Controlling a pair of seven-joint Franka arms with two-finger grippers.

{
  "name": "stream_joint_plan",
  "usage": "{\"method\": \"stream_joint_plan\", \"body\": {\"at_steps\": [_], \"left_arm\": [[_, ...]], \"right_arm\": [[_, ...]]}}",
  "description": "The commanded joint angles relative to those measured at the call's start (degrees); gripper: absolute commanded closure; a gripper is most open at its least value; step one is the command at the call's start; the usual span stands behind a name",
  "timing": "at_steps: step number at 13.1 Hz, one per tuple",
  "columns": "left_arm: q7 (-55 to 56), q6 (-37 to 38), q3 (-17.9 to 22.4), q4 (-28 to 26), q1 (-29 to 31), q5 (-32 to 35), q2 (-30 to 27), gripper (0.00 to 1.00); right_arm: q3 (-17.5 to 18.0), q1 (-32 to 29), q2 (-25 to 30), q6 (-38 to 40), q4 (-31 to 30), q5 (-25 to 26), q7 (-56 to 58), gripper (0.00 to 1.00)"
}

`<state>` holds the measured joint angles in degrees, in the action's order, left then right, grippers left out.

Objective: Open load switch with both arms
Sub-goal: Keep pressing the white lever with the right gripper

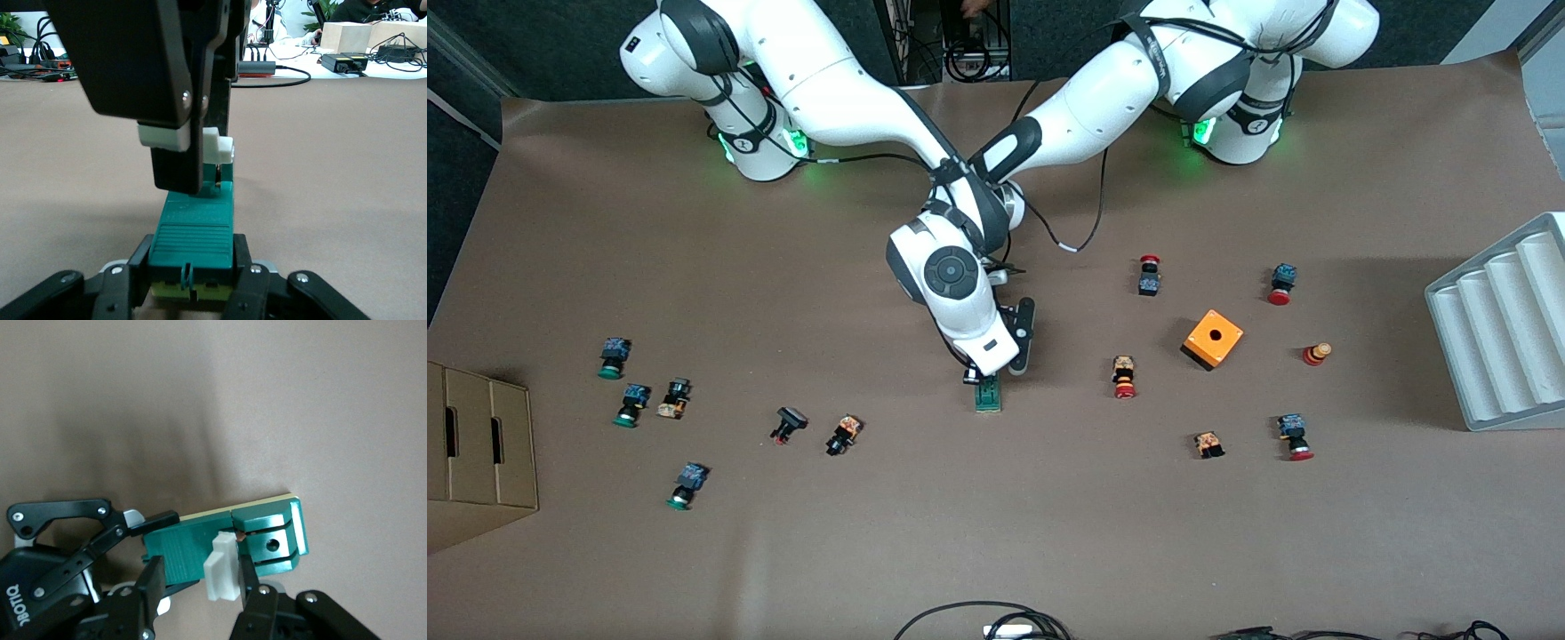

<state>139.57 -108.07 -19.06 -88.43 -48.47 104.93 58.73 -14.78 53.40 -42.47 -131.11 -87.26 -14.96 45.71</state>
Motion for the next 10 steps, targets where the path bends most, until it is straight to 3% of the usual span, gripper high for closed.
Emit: {"method": "stream_joint_plan", "body": {"at_steps": [1,10], "left_arm": [[2.7,1.1,-0.8,-0.3,-2.2,-1.0,1.3,0.52],[2.7,1.3,-0.8,-0.3,-2.2,-1.1,1.2,0.52]], "right_arm": [[0.5,0.1,1.7,1.2,-3.0,-1.7,-0.4,0.48],[0.8,-0.4,3.4,3.4,-2.6,-1.7,-0.4,0.49]]}}
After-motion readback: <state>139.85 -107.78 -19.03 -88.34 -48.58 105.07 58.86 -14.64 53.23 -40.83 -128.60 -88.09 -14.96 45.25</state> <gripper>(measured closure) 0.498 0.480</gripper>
